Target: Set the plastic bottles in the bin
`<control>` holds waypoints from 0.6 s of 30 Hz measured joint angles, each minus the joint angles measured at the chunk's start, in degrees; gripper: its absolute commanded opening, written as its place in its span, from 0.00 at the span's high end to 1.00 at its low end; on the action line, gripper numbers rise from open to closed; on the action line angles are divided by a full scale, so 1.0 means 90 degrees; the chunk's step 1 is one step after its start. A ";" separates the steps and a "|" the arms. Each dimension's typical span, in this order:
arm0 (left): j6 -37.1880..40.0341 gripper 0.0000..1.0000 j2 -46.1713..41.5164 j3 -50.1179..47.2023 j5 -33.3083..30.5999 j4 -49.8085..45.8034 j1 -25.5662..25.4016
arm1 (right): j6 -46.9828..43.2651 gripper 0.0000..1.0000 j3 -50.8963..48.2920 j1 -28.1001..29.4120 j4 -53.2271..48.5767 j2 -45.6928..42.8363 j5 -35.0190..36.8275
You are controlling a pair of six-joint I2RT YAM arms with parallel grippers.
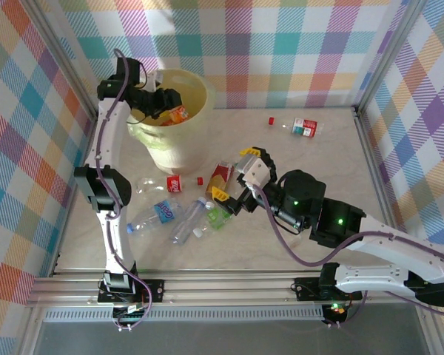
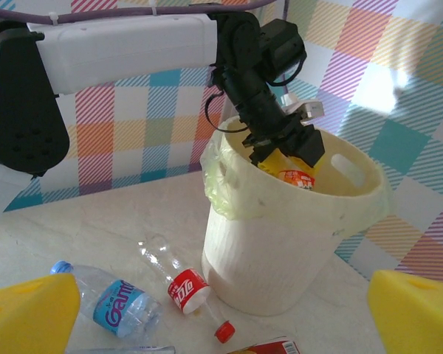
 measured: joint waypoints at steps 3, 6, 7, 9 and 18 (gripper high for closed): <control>0.0155 0.42 0.0000 0.0000 0.0175 -0.0180 -0.0119 | 0.0036 0.00 0.0000 0.0000 -0.0005 0.0019 0.0000; 0.0257 0.41 0.0000 0.0000 0.0141 -0.0323 -0.0194 | 0.0058 0.00 0.0007 0.0000 -0.0007 0.0029 0.0002; 0.0277 0.40 0.0000 0.0000 0.0053 -0.0367 -0.0221 | 0.0061 0.00 0.0015 0.0000 -0.0002 0.0041 0.0002; 0.0296 0.37 0.0000 0.0000 -0.0155 -0.0449 -0.0228 | 0.0066 0.00 0.0034 0.0000 -0.0010 0.0073 0.0027; 0.0308 0.15 0.0000 0.0000 -0.0947 -0.0510 -0.0279 | 0.0338 0.00 0.0051 -0.0206 -0.0216 0.0155 0.0192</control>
